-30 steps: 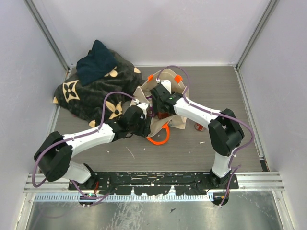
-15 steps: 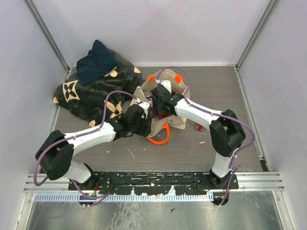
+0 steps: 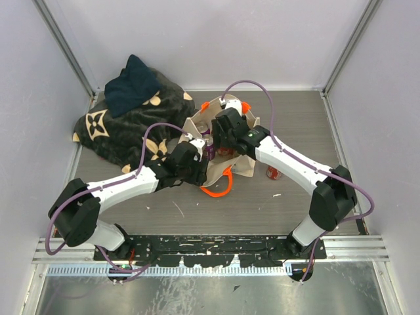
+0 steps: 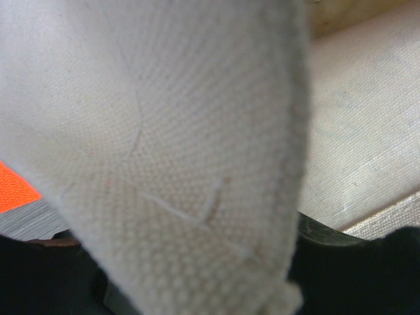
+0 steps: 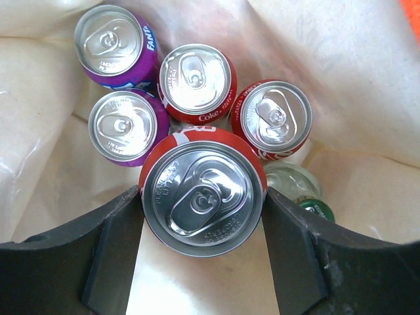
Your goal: Take the beverage out of the canvas bag
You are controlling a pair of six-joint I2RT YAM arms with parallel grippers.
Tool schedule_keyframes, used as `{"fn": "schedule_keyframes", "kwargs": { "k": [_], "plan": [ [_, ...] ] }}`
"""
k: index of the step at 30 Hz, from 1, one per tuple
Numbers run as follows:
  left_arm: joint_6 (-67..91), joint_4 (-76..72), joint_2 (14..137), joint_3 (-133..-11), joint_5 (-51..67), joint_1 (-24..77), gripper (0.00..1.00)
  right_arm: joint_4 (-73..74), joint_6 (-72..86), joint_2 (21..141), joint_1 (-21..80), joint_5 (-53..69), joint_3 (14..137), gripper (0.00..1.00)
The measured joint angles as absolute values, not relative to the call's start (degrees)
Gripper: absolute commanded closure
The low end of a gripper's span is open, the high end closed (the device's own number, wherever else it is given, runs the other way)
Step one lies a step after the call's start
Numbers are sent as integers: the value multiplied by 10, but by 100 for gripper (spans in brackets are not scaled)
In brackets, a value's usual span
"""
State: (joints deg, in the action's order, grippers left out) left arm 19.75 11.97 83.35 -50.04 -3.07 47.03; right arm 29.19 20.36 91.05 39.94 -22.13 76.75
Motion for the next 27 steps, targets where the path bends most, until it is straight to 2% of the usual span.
{"fn": "schedule_keyframes", "kwargs": {
  "k": [16,27],
  "plan": [
    [196,132,833,-510,-32,470,37,385,156,873,475,-257,880,99],
    [194,140,818,-517,-34,470,37,416,110,809,509,-357,980,99]
  ]
}}
